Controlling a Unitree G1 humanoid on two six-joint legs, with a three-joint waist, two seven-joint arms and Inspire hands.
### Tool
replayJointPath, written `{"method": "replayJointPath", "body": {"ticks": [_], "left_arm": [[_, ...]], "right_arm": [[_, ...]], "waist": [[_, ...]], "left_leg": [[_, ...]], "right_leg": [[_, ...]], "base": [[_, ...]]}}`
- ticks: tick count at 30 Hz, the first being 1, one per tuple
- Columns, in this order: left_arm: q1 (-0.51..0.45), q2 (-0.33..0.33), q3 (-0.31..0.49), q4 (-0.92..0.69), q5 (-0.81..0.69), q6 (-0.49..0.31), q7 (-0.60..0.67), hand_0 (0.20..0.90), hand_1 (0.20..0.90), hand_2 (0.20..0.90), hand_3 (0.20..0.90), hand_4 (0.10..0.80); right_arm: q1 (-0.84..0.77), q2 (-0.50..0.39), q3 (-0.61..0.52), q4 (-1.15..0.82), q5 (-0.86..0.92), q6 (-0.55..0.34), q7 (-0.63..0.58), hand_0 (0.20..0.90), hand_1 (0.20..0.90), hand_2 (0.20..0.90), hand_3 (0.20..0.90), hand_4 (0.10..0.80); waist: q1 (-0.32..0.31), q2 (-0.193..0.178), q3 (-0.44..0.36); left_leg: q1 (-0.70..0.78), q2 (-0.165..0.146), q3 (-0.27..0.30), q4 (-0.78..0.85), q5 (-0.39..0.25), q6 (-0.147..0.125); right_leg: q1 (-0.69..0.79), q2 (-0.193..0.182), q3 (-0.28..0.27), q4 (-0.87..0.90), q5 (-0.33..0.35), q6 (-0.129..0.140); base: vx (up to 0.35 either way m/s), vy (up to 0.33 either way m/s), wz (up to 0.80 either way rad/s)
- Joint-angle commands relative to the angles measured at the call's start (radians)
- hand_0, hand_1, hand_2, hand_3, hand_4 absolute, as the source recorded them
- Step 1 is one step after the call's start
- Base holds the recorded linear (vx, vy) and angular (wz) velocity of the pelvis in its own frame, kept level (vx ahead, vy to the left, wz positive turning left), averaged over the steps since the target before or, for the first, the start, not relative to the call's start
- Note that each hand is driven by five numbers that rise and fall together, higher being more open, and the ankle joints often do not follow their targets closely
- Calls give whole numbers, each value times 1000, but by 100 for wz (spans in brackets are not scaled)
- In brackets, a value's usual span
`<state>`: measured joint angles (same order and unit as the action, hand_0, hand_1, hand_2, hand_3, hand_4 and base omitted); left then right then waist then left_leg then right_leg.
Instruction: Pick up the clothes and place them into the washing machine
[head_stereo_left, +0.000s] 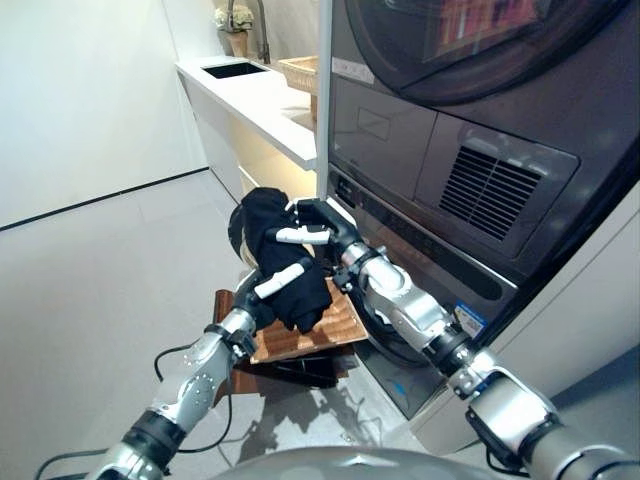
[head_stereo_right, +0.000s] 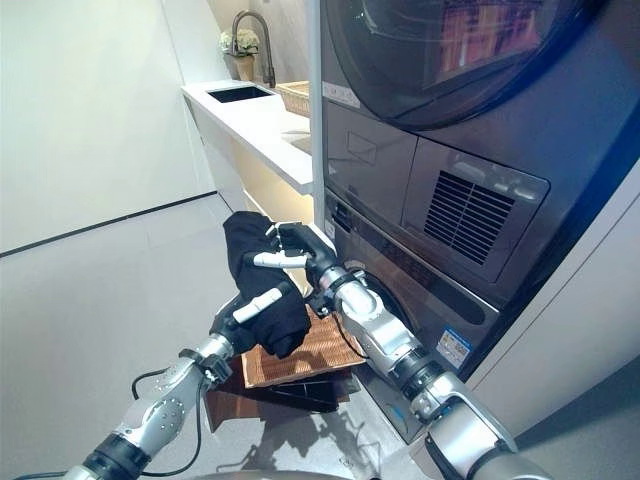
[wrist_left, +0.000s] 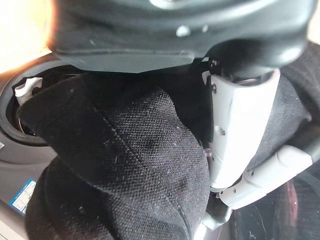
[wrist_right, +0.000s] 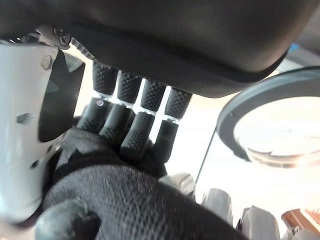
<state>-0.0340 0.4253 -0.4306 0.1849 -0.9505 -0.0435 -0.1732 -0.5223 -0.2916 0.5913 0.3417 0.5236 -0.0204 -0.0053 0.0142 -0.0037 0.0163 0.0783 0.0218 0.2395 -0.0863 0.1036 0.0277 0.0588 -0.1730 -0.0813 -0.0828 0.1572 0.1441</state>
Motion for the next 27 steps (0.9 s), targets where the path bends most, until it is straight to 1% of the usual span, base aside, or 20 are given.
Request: {"method": "replayJointPath", "body": {"ticks": [1,15,21,26,27], "left_arm": [[-50,-24,25,-127,31,-100,-38,200,200,200,200,300],[-28,-36,117,-108,67,-125,-1,200,200,200,200,300],[-11,-35,170,-82,113,-134,11,200,200,200,200,300],[5,-28,218,-55,171,-140,19,200,200,200,200,300],[5,-28,217,-55,171,-140,19,200,200,200,200,300]], "right_arm": [[-207,88,-65,26,15,-111,-16,900,900,900,900,800],[-114,44,-111,21,-11,-97,-23,900,900,900,900,800],[-35,18,-177,55,-15,-92,-38,900,900,900,900,800],[70,-19,-242,106,-59,-74,-39,900,900,900,900,800],[71,-20,-242,105,-60,-74,-39,900,900,900,900,800]], "waist": [[15,-26,-80],[12,-24,-77],[6,-25,-76],[-2,-23,-75],[-2,-23,-75]], "left_leg": [[-32,71,-52,36,-60,-103],[-32,70,-54,34,-60,-103],[-32,69,-54,35,-63,-103],[-31,67,-51,35,-64,-102],[-31,67,-51,35,-64,-102]], "right_leg": [[-53,-32,14,33,-61,27],[-52,-31,12,31,-62,26],[-52,-32,9,31,-62,29],[-50,-33,7,32,-63,30],[-50,-33,7,32,-63,30]], "base": [[0,0,0],[0,0,0],[0,0,0],[0,0,0],[0,0,0]]}}
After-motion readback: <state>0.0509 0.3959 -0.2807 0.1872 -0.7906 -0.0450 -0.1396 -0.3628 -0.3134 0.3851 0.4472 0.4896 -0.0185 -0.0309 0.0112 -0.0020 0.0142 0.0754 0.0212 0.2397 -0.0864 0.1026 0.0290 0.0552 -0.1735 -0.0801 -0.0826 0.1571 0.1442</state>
